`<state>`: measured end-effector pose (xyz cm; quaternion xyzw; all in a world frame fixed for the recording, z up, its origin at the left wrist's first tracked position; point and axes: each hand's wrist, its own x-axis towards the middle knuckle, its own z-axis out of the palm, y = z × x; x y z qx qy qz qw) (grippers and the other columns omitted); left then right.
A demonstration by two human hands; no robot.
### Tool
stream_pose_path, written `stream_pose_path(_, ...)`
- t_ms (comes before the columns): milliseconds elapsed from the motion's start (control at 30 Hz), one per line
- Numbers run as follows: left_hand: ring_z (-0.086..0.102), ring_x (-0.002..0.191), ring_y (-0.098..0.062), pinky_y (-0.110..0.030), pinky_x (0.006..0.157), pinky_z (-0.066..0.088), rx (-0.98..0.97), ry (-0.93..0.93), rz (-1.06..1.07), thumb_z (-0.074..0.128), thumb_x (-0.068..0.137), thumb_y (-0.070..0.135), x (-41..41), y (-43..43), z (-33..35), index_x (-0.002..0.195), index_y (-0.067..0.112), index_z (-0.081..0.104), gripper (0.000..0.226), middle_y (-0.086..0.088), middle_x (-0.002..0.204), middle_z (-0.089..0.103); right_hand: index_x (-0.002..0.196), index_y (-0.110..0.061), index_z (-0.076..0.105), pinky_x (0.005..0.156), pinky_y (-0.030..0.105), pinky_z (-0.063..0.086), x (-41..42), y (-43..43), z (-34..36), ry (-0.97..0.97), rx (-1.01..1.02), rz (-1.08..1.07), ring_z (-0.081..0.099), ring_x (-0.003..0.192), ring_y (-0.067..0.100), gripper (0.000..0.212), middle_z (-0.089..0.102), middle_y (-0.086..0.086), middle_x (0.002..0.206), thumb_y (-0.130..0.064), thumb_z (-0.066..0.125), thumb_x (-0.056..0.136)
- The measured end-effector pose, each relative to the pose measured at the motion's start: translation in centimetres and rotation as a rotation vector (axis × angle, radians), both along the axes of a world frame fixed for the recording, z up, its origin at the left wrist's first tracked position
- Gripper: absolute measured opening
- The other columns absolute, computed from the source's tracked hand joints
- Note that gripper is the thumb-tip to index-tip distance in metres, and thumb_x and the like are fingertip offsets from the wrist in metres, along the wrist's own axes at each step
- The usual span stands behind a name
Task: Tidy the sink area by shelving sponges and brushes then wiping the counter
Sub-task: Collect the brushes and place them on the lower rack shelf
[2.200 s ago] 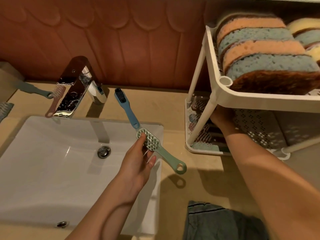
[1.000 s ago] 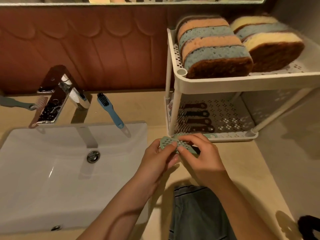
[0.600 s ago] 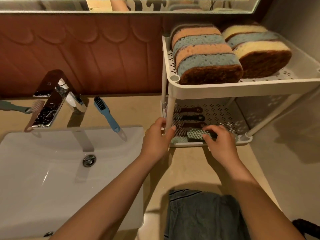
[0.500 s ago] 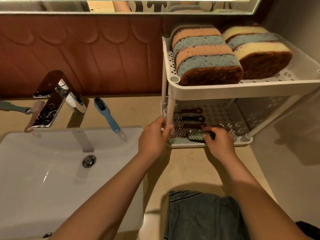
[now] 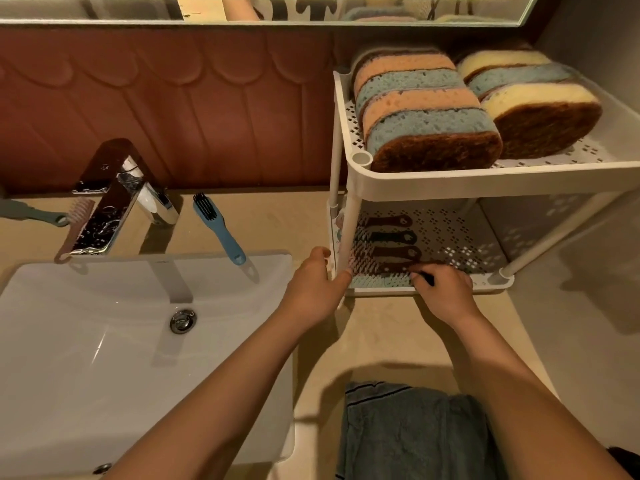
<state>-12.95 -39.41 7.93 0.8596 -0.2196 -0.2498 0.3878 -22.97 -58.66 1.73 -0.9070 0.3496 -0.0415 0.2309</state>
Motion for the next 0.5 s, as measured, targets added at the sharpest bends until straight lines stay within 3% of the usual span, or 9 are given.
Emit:
stream_pose_path(100,0.051,0.116,-0.024,-0.033,0.095,0.042,0.043,0.121,-0.072,0.049,0.093,0.032,-0.1,1.5,-0.2,0.128,0.011,0.046,0.041,-0.01,0.13,0.053,0.11,-0.017,0.066,0.095,0.041,0.035,-0.2,1.4,0.3,-0.116,-0.037,-0.026,0.055,0.106,0.031,0.024,0.068,0.009,0.106,-0.019,0.055,0.089)
stream_pose_path(233,0.056,0.105,-0.024,-0.031,0.088,0.042,0.032,0.204,-0.18,0.049,0.093,0.028,0.0,4.7,-0.4,0.111,0.011,0.058,0.026,-0.009,0.111,0.061,0.105,-0.016,0.067,0.09,0.048,0.045,-0.8,5.6,1.8,-0.308,0.084,0.052,0.054,0.102,0.025,0.02,0.064,0.002,0.103,-0.013,0.055,0.089)
stream_pose_path(500,0.055,0.096,-0.013,-0.027,0.087,0.042,0.076,0.203,-0.181,0.046,0.094,0.033,1.4,13.9,-0.9,0.113,0.017,0.057,0.027,0.005,0.1,0.059,0.102,-0.02,0.066,0.079,0.018,0.043,1.3,16.3,3.6,-0.302,0.309,0.211,0.055,0.088,0.004,0.016,0.062,-0.009,0.097,-0.015,0.056,0.09)
